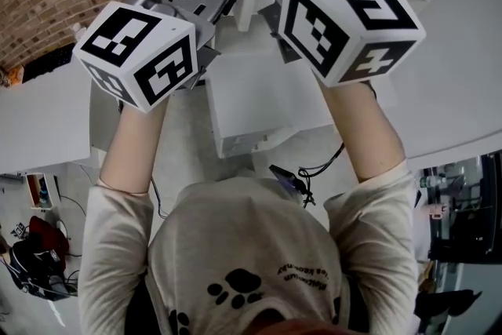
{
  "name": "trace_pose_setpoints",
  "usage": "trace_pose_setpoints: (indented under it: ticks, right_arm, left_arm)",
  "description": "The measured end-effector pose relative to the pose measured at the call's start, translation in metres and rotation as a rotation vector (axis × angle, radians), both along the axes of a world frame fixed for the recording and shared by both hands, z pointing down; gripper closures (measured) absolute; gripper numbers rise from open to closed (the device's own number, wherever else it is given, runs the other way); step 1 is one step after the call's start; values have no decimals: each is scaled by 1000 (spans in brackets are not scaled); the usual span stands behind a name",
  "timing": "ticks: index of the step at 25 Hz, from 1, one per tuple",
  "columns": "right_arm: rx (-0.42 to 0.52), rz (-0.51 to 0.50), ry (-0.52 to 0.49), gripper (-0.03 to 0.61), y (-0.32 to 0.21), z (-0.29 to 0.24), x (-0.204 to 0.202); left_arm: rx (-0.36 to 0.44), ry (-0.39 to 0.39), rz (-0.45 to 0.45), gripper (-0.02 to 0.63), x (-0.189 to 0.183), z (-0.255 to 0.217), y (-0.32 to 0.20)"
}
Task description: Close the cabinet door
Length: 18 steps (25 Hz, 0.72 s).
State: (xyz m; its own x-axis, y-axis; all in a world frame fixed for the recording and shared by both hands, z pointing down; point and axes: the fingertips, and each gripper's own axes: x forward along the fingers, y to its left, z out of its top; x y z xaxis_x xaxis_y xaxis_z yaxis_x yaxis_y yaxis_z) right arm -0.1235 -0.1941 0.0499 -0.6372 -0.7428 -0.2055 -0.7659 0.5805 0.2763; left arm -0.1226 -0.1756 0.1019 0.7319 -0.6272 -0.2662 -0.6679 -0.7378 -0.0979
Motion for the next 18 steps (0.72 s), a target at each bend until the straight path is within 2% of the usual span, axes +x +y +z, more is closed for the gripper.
trace_pose_setpoints:
  ticks: [12,18]
  right_arm:
    - [-54,9,-26,467,-19,1,54]
    - [-62,-37,-30,476,-35,1,86]
  left_arm:
    - [16,-13,99,604,55,1,-18]
    - [36,-24,97,604,89,1,-33]
